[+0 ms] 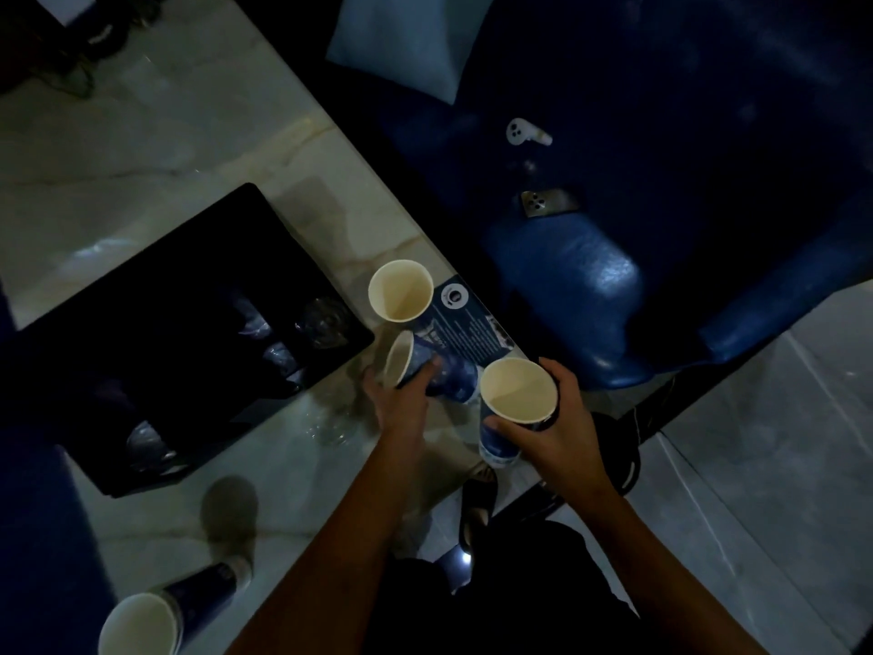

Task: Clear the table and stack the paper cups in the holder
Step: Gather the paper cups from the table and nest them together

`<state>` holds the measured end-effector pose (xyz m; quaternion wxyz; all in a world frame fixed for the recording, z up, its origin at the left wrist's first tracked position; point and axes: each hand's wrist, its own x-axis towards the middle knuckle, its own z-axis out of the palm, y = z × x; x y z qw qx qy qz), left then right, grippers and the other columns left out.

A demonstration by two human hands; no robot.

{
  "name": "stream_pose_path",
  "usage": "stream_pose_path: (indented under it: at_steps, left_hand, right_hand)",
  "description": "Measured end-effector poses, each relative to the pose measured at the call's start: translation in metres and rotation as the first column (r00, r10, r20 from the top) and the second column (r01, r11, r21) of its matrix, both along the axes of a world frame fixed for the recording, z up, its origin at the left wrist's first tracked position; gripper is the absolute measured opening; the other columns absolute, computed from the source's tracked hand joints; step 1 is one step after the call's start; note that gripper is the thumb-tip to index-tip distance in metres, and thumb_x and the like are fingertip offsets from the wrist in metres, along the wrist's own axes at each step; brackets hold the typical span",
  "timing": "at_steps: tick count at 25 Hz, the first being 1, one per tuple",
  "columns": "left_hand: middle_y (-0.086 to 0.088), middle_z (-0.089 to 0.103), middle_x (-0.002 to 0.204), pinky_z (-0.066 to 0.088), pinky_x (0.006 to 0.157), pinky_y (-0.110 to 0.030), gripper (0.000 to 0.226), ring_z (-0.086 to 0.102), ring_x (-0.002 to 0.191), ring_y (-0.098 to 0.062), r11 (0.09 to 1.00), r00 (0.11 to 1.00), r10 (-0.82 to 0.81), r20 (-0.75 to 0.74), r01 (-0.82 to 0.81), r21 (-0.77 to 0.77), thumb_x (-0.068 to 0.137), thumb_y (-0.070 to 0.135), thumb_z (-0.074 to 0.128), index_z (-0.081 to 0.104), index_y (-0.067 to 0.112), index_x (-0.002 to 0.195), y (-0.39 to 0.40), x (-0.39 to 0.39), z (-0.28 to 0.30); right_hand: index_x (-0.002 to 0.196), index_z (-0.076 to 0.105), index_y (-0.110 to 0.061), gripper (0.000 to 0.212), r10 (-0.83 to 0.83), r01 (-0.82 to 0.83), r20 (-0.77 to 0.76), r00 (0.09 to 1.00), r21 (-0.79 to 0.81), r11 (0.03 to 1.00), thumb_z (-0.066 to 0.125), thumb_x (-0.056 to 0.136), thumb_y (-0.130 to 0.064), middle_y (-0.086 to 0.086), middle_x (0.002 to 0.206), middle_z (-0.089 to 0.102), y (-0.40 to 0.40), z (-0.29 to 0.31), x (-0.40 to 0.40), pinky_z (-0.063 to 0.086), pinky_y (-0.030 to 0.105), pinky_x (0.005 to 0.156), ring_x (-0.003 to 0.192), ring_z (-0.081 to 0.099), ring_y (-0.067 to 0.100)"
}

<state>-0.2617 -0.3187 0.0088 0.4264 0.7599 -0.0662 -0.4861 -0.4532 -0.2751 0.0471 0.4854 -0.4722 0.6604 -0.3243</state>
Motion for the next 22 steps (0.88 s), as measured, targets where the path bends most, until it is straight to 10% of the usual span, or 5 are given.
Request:
stream_pose_path:
  at_steps: [4, 11, 15, 19, 22]
  left_hand:
    - [0.013, 0.057, 0.119, 0.044, 0.075, -0.015, 0.090, 0.059, 0.106, -0.005, 0.959, 0.928, -0.221, 0.300, 0.262, -0.104, 0.060, 0.025, 0.094, 0.041, 0.025, 0.133, 0.020, 0.012, 0.008]
    - [0.031, 0.055, 0.124, 0.051, 0.090, -0.024, 0.089, 0.057, 0.112, 0.008, 0.871, 0.799, -0.396, 0.454, 0.482, -0.089, 0.058, 0.036, 0.091, 0.036, 0.057, 0.125, 0.064, 0.022, 0.024]
    - [0.045, 0.050, 0.117, 0.050, 0.082, -0.021, 0.095, 0.054, 0.106, 0.016, 0.856, 0.735, -0.420, 0.533, 0.516, -0.038, 0.052, 0.056, 0.085, 0.035, 0.050, 0.133, 0.102, 0.033, 0.035]
    - [0.038, 0.052, 0.125, 0.044, 0.081, -0.015, 0.098, 0.049, 0.107, 0.017, 0.877, 0.707, -0.403, 0.581, 0.480, 0.024, 0.053, 0.056, 0.086, 0.034, 0.049, 0.136, 0.151, 0.057, 0.042]
    - [0.040, 0.054, 0.118, 0.039, 0.076, 0.004, 0.093, 0.049, 0.102, 0.029, 0.937, 0.746, -0.293, 0.598, 0.349, 0.025, 0.054, 0.052, 0.089, 0.034, 0.058, 0.128, 0.192, 0.089, 0.044]
  right_hand:
    - [0.121, 0.044, -0.067, 0.084, 0.012, -0.012, -0.016, 1.000, -0.005, 1.000, 0.089, 0.050, -0.057, -0.036, 0.122, 0.059, 0.000, -0.003, 0.003, 0.051, 0.017, 0.093, 0.115, 0.057, -0.011]
    - [0.109, 0.036, -0.073, 0.079, 0.090, -0.099, -0.134, 0.987, -0.060, 0.993, 0.084, 0.048, -0.056, -0.026, 0.109, 0.058, -0.008, 0.012, 0.023, 0.051, 0.032, 0.088, 0.100, 0.060, -0.001]
    - [0.126, 0.046, -0.037, 0.084, 0.204, -0.221, -0.166, 0.965, -0.093, 0.971, 0.083, 0.051, -0.045, 0.001, 0.122, 0.058, -0.011, 0.018, 0.036, 0.052, 0.045, 0.097, 0.110, 0.061, 0.017]
    - [0.137, 0.046, -0.017, 0.089, 0.405, -0.452, -0.267, 0.874, -0.144, 0.880, 0.075, 0.059, -0.047, 0.007, 0.126, 0.052, -0.007, 0.021, 0.062, 0.028, 0.001, 0.097, 0.109, 0.047, 0.009]
    - [0.133, 0.048, -0.014, 0.087, 0.455, -0.495, -0.221, 0.862, -0.184, 0.849, 0.075, 0.063, -0.058, 0.004, 0.127, 0.053, 0.007, 0.027, 0.105, 0.027, -0.002, 0.091, 0.111, 0.052, 0.012]
